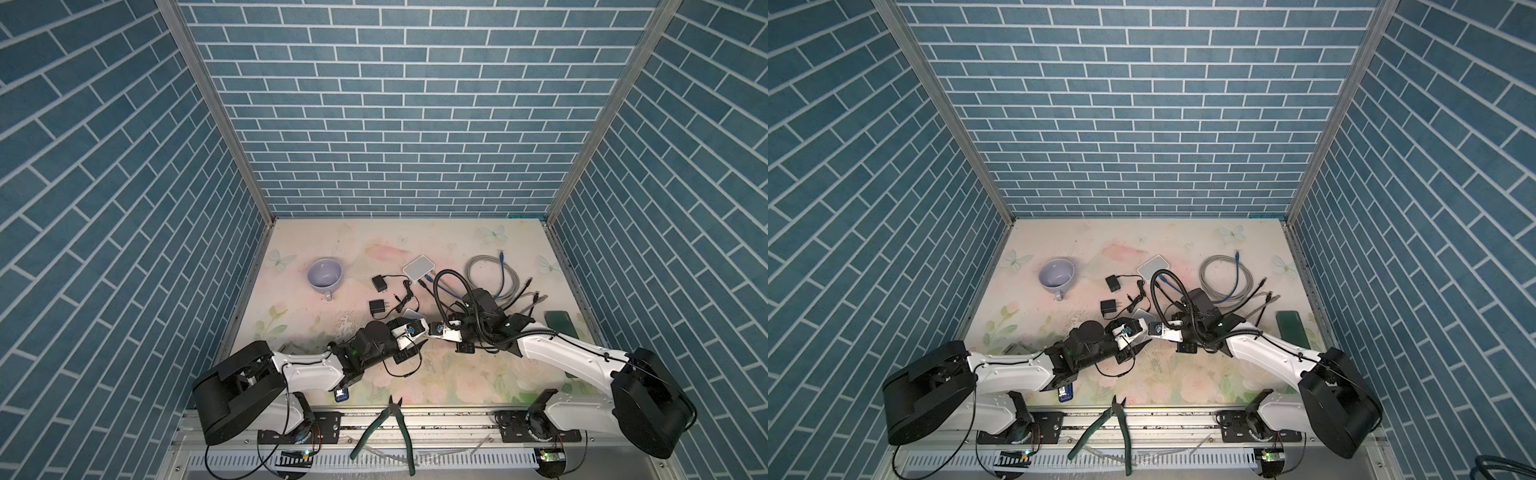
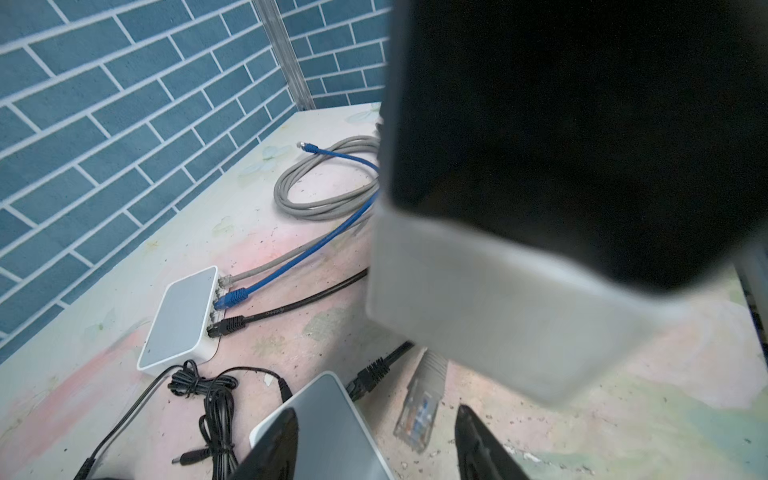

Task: Insert the plug into the switch port
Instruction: 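Grasp the grey plug with the right gripper and carry it toward the router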

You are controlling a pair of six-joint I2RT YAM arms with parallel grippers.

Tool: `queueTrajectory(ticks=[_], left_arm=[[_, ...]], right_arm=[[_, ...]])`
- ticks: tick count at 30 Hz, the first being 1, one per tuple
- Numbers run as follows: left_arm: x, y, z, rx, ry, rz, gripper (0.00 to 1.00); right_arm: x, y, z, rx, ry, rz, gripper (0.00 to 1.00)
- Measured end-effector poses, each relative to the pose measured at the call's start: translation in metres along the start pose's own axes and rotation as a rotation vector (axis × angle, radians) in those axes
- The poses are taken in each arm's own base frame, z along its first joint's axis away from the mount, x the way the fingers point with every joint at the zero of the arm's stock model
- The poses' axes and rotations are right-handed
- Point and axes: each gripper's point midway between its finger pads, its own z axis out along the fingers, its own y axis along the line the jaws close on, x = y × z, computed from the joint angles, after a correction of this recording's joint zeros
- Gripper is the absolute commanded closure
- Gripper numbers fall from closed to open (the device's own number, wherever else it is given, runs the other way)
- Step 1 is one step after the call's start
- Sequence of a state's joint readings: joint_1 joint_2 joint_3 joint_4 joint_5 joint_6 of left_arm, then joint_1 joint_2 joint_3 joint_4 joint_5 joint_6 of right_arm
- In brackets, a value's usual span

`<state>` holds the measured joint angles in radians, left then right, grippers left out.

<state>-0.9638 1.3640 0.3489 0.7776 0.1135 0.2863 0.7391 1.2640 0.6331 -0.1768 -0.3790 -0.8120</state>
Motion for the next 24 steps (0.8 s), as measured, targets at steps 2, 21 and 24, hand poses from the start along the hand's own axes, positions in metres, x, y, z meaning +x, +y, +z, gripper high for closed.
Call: queueTrajectory(ticks=[2, 21, 24], left_arm=[[-0.004, -0.002, -0.001, 0.012, -0.024, 0.004, 0.43], [-0.002, -0.019, -0.001, 0.097, -0.054, 0.022, 0.84], [-0.001, -0.021, -0.001, 0.109, -0.054, 0.025, 0.89]], right_arm=[[-0.002, 0.000, -0.001, 0.005, -0.009, -0.004, 1.00], [-0.009, 0.002, -0.006, 0.005, -0.046, -0.022, 1.00], [-0.007, 0.003, -0.006, 0.007, -0.041, -0.021, 1.00]])
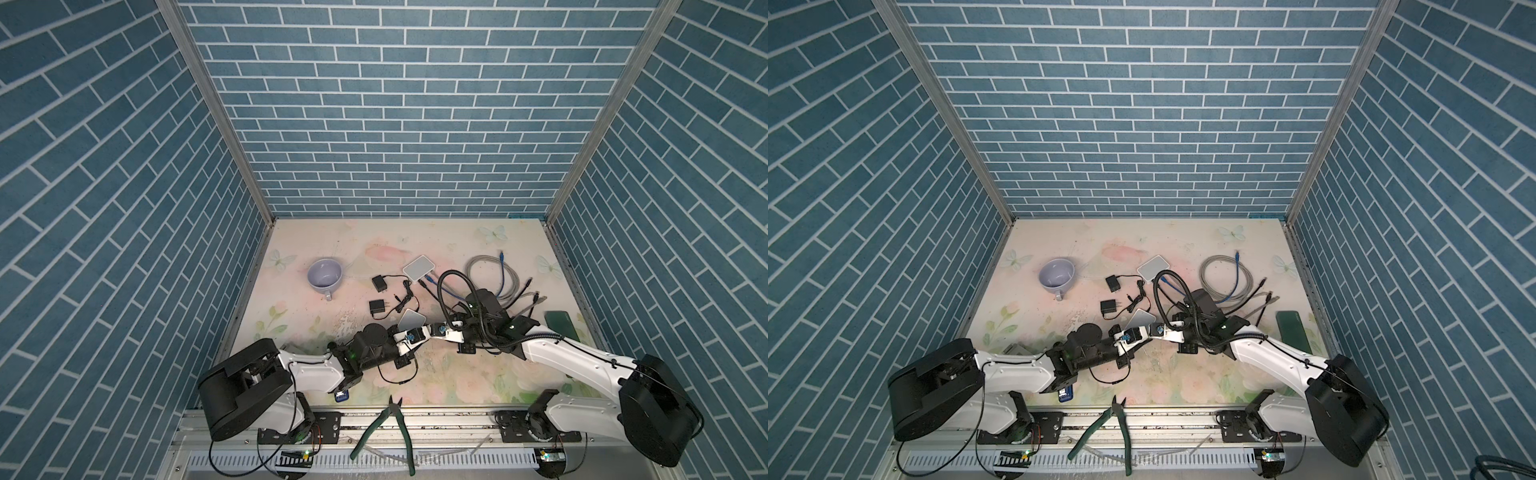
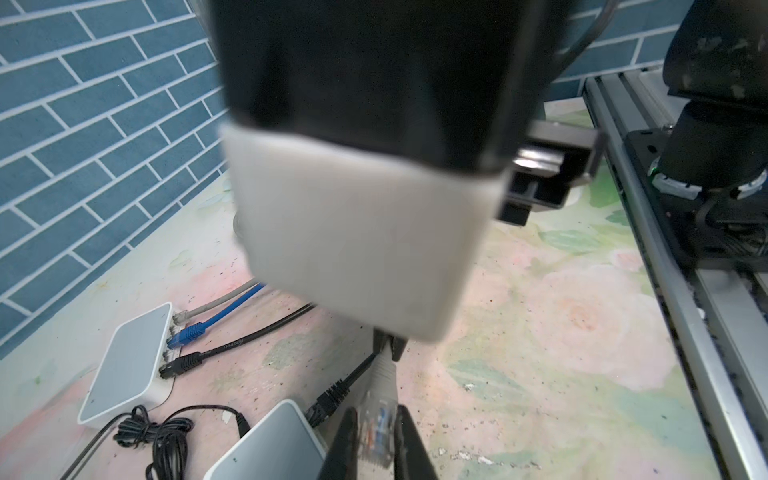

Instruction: Insert the plug into the switch port

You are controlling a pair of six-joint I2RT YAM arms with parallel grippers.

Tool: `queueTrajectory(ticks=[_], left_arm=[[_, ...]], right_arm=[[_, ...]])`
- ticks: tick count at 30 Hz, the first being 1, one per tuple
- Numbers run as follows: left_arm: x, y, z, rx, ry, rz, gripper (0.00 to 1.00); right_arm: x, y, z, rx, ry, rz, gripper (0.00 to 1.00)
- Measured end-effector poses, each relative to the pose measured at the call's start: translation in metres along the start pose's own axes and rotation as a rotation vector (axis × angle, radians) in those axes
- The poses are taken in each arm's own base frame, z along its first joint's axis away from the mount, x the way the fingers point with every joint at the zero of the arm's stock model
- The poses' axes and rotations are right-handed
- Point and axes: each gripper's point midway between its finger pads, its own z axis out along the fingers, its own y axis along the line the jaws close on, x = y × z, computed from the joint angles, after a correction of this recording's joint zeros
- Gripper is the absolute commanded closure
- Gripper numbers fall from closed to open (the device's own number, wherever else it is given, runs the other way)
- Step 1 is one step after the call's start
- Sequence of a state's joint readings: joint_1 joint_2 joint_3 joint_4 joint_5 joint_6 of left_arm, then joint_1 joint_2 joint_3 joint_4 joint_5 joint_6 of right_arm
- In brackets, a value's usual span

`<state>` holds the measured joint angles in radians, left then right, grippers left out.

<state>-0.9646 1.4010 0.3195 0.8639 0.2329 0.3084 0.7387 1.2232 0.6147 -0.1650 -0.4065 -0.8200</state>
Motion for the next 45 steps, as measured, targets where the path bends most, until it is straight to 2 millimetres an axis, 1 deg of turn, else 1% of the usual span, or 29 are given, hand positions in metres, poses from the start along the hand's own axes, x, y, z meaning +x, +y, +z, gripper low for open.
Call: queueTrajectory(ticks=[2, 7, 12, 14, 17, 21, 31, 40, 42, 45], left_arm=[[0.000, -0.001, 0.000, 0.004, -0.002, 0.002, 0.91], [-0.002, -0.001, 0.000, 0.006, -0.010, 0.004, 0.93], [-0.003, -0.002, 0.000, 0.011, -0.019, 0.006, 0.93], [-0.001, -0.004, 0.000, 0.013, -0.018, 0.006, 0.93], [0.002, -0.004, -0.001, 0.014, -0.015, 0.006, 0.93], [0.002, -0.005, -0.002, 0.015, -0.018, 0.006, 0.93], [-0.002, -0.004, -0.002, 0.009, -0.038, 0.009, 0.93], [-0.002, -0.005, -0.005, 0.008, -0.042, 0.011, 0.93], [-0.002, -0.005, -0.006, 0.008, -0.045, 0.011, 0.93], [-0.003, -0.005, -0.008, 0.006, -0.048, 0.012, 0.93]], right_arm=[[0.001, 0.001, 0.000, 0.000, 0.001, 0.000, 1.00], [0.000, 0.001, -0.002, 0.012, -0.010, -0.006, 1.00], [0.000, 0.005, -0.002, 0.025, -0.042, -0.025, 0.82], [-0.004, 0.009, -0.002, 0.018, -0.075, -0.044, 0.78], [-0.007, 0.012, -0.002, 0.015, -0.108, -0.059, 0.74], [-0.010, 0.014, -0.002, 0.016, -0.136, -0.069, 0.74], [-0.029, 0.010, -0.004, 0.024, -0.226, -0.100, 0.76], [-0.026, 0.010, 0.002, 0.010, -0.225, -0.086, 0.77], [-0.027, 0.009, 0.003, 0.012, -0.227, -0.081, 0.78], [-0.027, 0.009, 0.004, 0.013, -0.228, -0.079, 0.84]])
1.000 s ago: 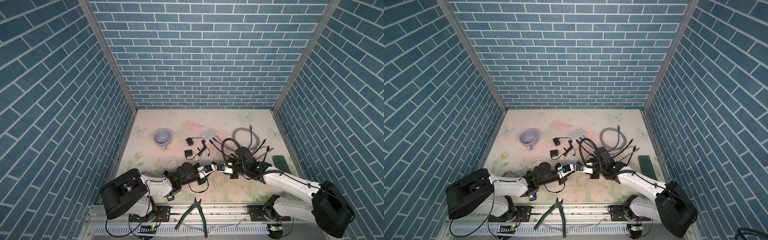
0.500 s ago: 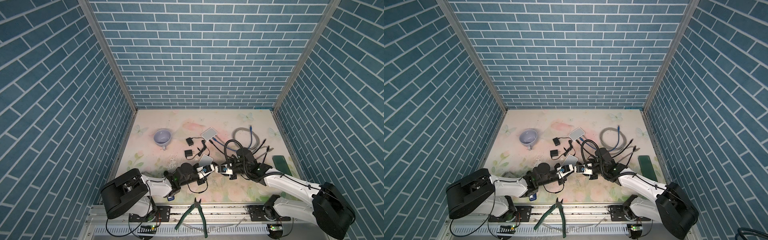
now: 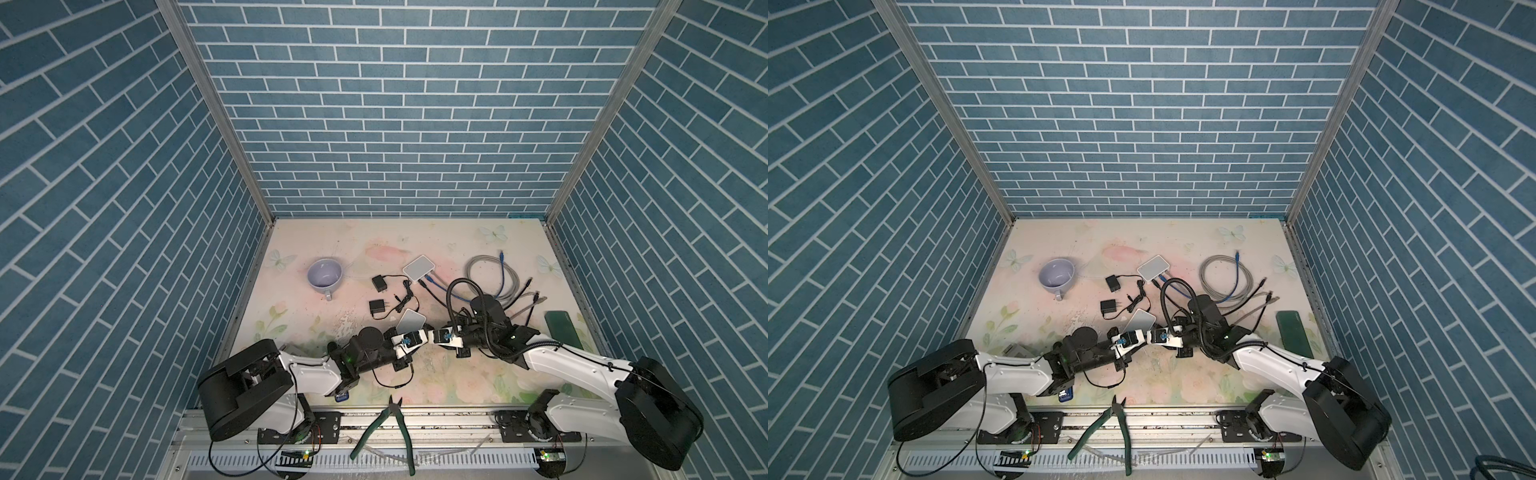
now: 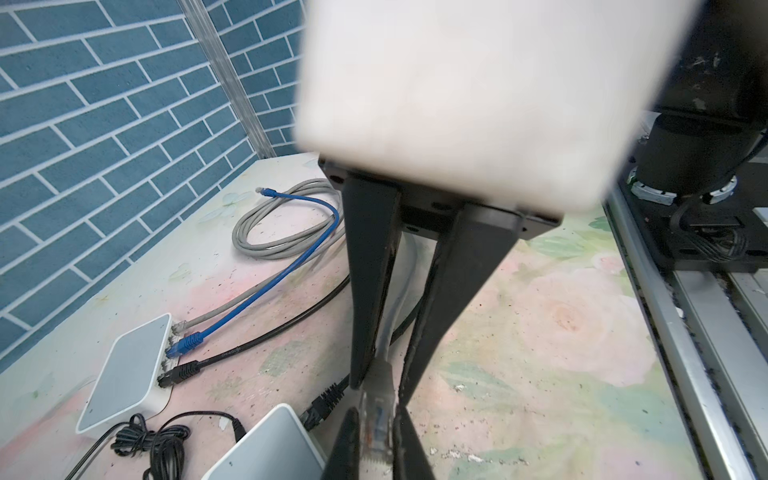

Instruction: Insert the plug into the switch port

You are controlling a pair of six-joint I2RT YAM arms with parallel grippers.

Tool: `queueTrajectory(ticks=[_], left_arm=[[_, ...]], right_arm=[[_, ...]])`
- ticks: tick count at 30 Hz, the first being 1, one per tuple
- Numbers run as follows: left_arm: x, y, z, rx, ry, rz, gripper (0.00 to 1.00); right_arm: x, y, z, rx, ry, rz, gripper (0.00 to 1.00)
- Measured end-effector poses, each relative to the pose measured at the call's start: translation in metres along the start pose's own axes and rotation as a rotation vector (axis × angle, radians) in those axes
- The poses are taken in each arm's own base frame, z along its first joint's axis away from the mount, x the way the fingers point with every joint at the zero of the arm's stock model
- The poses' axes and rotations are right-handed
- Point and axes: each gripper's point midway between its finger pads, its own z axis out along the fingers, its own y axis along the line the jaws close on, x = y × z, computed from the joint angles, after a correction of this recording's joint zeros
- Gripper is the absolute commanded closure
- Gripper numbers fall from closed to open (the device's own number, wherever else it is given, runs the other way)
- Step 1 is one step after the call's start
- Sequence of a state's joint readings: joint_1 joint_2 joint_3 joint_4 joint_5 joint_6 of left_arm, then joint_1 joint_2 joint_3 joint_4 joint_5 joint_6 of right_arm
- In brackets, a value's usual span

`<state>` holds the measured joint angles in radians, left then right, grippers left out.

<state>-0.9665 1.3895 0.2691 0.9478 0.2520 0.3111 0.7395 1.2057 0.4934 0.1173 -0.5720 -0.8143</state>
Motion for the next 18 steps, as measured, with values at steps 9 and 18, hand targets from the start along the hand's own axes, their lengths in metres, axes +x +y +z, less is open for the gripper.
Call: queueTrajectory(ticks=[9, 18], left_arm=[[-0.001, 0.002, -0.001, -0.012, -0.001, -0.003, 0.74], [0.018, 0.021, -0.014, -0.149, 0.052, -0.129, 0.43]], right_arm=[[-0.001, -0.002, 0.000, 0.006, -0.005, 0.000, 1.00], [0.009, -0.002, 0.005, 0.006, 0.031, 0.033, 1.00]])
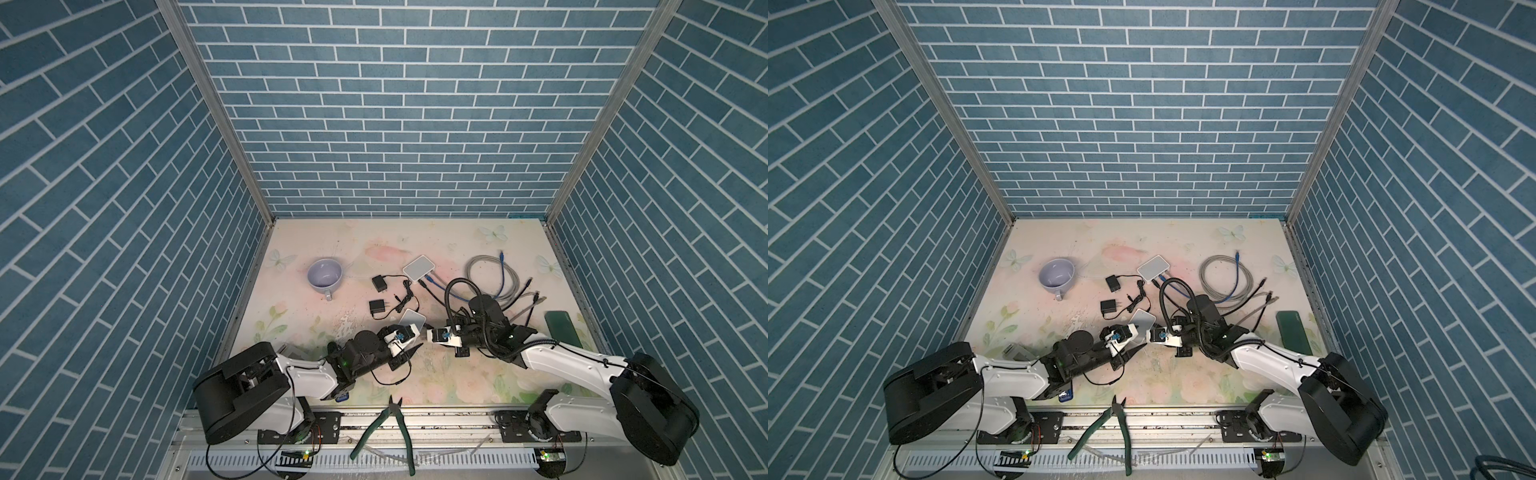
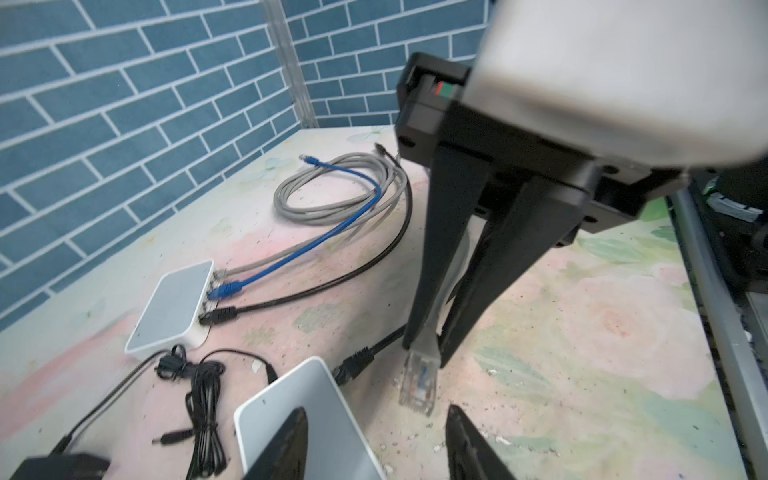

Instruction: Insert the plug into the switch port

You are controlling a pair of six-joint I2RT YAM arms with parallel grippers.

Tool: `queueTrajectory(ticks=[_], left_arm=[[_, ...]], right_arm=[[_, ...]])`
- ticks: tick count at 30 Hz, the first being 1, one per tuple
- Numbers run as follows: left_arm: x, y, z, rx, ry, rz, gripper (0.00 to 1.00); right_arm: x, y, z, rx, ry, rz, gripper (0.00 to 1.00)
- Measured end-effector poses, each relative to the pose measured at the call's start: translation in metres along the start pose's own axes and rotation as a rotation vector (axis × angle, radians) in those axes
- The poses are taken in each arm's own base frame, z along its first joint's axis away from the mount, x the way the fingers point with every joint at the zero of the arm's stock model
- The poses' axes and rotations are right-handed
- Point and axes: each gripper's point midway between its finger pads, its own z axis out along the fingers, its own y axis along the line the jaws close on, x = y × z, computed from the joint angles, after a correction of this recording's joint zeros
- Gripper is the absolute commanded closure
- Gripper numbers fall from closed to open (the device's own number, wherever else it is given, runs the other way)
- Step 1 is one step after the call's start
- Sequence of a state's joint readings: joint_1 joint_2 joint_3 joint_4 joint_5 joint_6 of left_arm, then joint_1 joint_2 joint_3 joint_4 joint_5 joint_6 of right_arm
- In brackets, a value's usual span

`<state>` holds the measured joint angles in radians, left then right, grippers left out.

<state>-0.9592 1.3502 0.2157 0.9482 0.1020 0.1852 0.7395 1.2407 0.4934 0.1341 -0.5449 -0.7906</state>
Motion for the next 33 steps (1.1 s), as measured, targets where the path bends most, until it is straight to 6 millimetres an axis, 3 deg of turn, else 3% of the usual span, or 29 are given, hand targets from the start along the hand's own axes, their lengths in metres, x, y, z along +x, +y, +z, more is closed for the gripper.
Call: queueTrajectory(ticks=[3, 10, 15, 22, 33], left_arm=[[-0.002, 0.012, -0.005, -0.051, 0.020, -0.073, 0.39], [-0.011, 0.047, -0.015, -0.180, 0.117, -0.266, 0.15], [0.011, 0.074, -0.027, -0.263, 0.208, -0.449, 0.01], [0.056, 0.070, -0.029, -0.280, 0.389, -0.606, 0.00], [0.068, 0.065, -0.017, -0.277, 0.445, -0.710, 0.01]], right_arm=[[0.007, 0.001, 0.002, -0.002, 0.029, 0.038, 1.00], [0.025, 0.005, 0.005, -0.004, 0.103, 0.165, 1.00], [0.030, 0.004, 0.005, 0.023, 0.140, 0.249, 1.00], [0.031, 0.006, 0.008, 0.038, 0.191, 0.299, 1.00], [0.039, 0.009, 0.026, 0.058, 0.313, 0.341, 1.00]])
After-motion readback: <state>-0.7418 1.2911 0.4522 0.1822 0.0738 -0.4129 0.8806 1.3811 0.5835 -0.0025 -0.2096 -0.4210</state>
